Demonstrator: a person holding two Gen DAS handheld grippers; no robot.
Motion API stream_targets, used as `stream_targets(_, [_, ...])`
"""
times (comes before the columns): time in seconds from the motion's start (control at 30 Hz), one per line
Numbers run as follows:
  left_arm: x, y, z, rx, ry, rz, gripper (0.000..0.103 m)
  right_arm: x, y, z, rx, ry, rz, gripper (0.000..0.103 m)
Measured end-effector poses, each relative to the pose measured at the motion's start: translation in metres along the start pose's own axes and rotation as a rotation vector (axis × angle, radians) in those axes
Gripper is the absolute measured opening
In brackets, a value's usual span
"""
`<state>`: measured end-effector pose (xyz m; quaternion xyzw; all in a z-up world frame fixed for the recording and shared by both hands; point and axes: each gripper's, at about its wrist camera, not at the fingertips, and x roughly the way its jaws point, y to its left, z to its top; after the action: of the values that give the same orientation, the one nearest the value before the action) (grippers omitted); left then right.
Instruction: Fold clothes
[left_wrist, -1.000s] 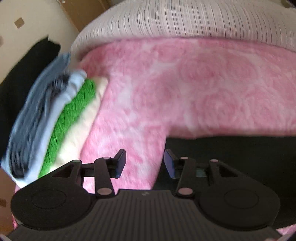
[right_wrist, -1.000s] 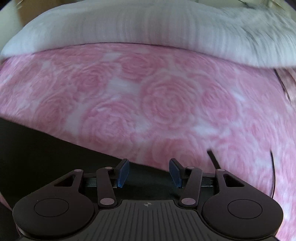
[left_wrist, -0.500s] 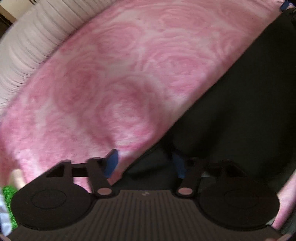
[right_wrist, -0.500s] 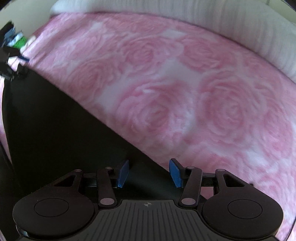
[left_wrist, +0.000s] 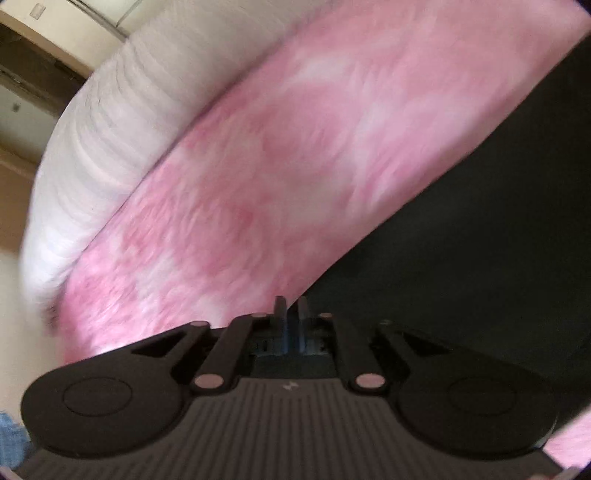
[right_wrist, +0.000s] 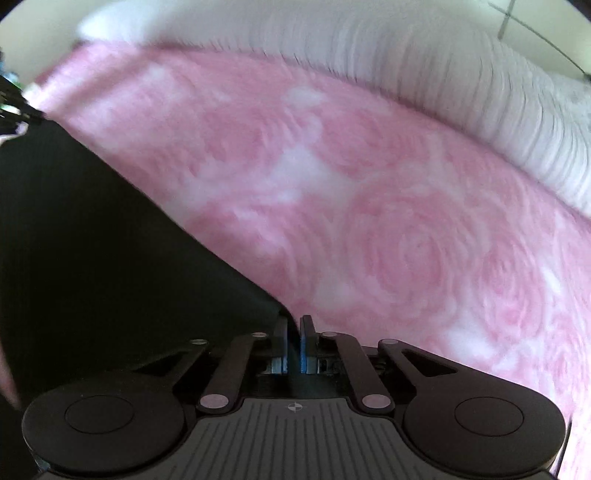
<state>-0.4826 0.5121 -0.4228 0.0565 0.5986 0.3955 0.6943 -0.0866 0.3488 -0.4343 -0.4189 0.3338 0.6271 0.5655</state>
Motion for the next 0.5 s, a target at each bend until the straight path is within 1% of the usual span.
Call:
stream_targets(0.03, [-0.002,0.005,-0.001,-0.034,0.001,0.018,0.031,0.002,-0.001,0.000,0.017,0.008,-0.017,0.021])
stream_targets(0.07, [-0.006,0.013,-0.003,-0.086,0.000,0.030,0.033,-0.006,-0.005,-0.001,0.054,-0.020,-0.036,0.037])
stream_targets(0.1, [-0.011,0.022,-0.007,-0.153,0.004,0.032,0.033,-0.019,-0.013,-0.004,0.108,-0.063,-0.054,0.042])
stream_targets(0.13, [-0.017,0.032,-0.010,-0.223,0.008,0.031,0.033,-0.033,-0.023,-0.008,0.171,-0.106,-0.070,0.043])
stream_targets(0.17, [-0.023,0.040,-0.014,-0.306,0.010,0.002,0.032,-0.049,-0.036,-0.015,0.250,-0.143,-0.082,0.044])
stream_targets(0.23, [-0.036,0.054,-0.021,-0.479,0.013,-0.072,0.031,-0.083,-0.063,-0.035,0.416,-0.191,-0.116,0.044])
stream_targets(0.3, [-0.057,0.051,-0.029,-0.628,-0.010,-0.186,0.030,-0.120,-0.091,-0.069,0.572,-0.211,-0.149,0.044])
stream_targets(0.33, [-0.067,0.042,-0.031,-0.673,-0.012,-0.247,0.029,-0.137,-0.102,-0.089,0.629,-0.213,-0.160,0.044])
stream_targets(0.37, [-0.078,0.032,-0.031,-0.710,-0.012,-0.310,0.029,-0.153,-0.112,-0.109,0.685,-0.214,-0.171,0.044])
stream_targets(0.4, [-0.087,0.018,-0.029,-0.722,-0.014,-0.368,0.029,-0.167,-0.120,-0.128,0.728,-0.205,-0.180,0.044])
stream_targets(0.5, [-0.115,-0.030,-0.014,-0.714,-0.029,-0.515,0.029,-0.190,-0.135,-0.178,0.783,-0.132,-0.202,0.044])
